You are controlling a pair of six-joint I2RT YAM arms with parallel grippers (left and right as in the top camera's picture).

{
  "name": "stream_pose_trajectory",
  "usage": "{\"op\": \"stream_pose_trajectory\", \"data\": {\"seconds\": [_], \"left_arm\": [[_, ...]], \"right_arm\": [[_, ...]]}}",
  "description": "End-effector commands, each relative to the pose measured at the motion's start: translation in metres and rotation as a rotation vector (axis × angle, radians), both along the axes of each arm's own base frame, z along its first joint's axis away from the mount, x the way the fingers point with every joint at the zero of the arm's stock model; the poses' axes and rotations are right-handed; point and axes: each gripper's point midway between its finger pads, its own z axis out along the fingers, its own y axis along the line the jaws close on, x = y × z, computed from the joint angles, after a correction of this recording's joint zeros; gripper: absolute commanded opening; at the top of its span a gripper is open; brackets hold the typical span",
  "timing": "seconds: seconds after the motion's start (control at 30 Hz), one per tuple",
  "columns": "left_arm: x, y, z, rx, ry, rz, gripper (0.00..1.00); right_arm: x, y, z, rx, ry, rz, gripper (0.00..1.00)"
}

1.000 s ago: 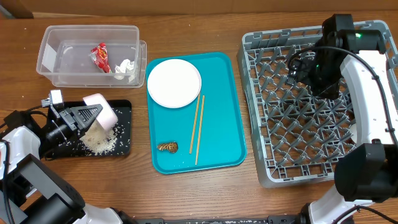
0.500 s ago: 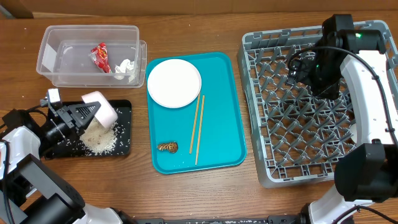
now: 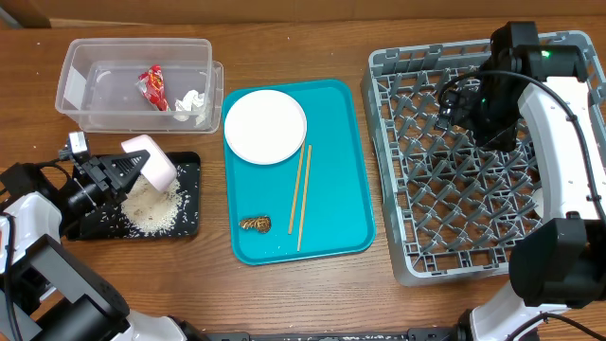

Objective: Sort waste into correct bins and load items into the dishwasher

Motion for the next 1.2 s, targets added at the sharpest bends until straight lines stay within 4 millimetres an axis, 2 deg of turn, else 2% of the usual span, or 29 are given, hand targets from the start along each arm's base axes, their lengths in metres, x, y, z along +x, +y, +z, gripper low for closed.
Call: {"op": "stream_pose_trajectory", "data": {"seconds": [0.0,0.07,0.13,0.2,0.23,0.33,0.43,0.57,0.7,0.83,0.87,0.93,0.97,1.17], "left_arm": [[-0.002,-0.004,0.016,-0.028,-0.073,-0.012,0.04],[-0.004,-0.007,0.034,-0.057,-0.196,-0.03,0.04],[-0.002,-0.005,0.026,-0.009,-0.173,-0.028,0.04],[-0.002,0.0,0.002,0.055,-0.038,-0.007,0.04],[-0.002,-0.001,-0.003,0.056,0.009,-0.002,0.04],[-0.003,-0.009,0.009,0.032,-0.073,-0.033,0.04],[0.0,-0.005,0.003,0.065,-0.052,-0.024,0.04],[0.001,-0.006,0.008,0.017,-0.044,-0.019,0.04],[0.001,-0.005,0.003,0.04,-0.031,-0.017,0.04],[-0.001,-0.014,0.006,-0.001,-0.011,-0.037,0.04],[0.0,-0.02,0.009,-0.015,-0.022,-0.053,0.04],[0.007,-0.057,0.017,-0.037,-0.073,-0.17,0.04],[0.008,-0.069,0.017,-0.03,-0.075,-0.205,0.04],[0.017,-0.158,-0.006,0.112,0.007,-0.435,0.04]], "right_arm": [[-0.001,-0.001,-0.003,-0.01,0.008,0.004,0.93],[-0.001,-0.001,-0.003,-0.01,0.008,0.004,0.93],[-0.001,-0.001,-0.003,-0.01,0.007,0.004,0.93],[-0.001,-0.001,-0.003,-0.01,0.007,0.004,0.93],[-0.001,-0.001,-0.003,-0.01,0.007,0.004,0.93],[-0.001,-0.001,-0.003,-0.01,0.008,0.004,0.93],[-0.001,-0.001,-0.003,-0.01,0.007,0.004,0.93],[-0.001,-0.001,-0.003,-0.01,0.008,0.004,0.93],[-0.001,-0.001,-0.003,-0.01,0.007,0.004,0.93],[-0.001,-0.001,-0.003,-0.01,0.006,0.004,0.93],[-0.001,-0.001,-0.003,-0.009,0.006,0.004,0.93],[-0.001,-0.001,-0.003,-0.009,0.007,0.004,0.93],[-0.001,-0.001,-0.003,-0.009,0.007,0.004,0.93],[-0.001,-0.001,-0.003,-0.009,0.007,0.004,0.93]]}}
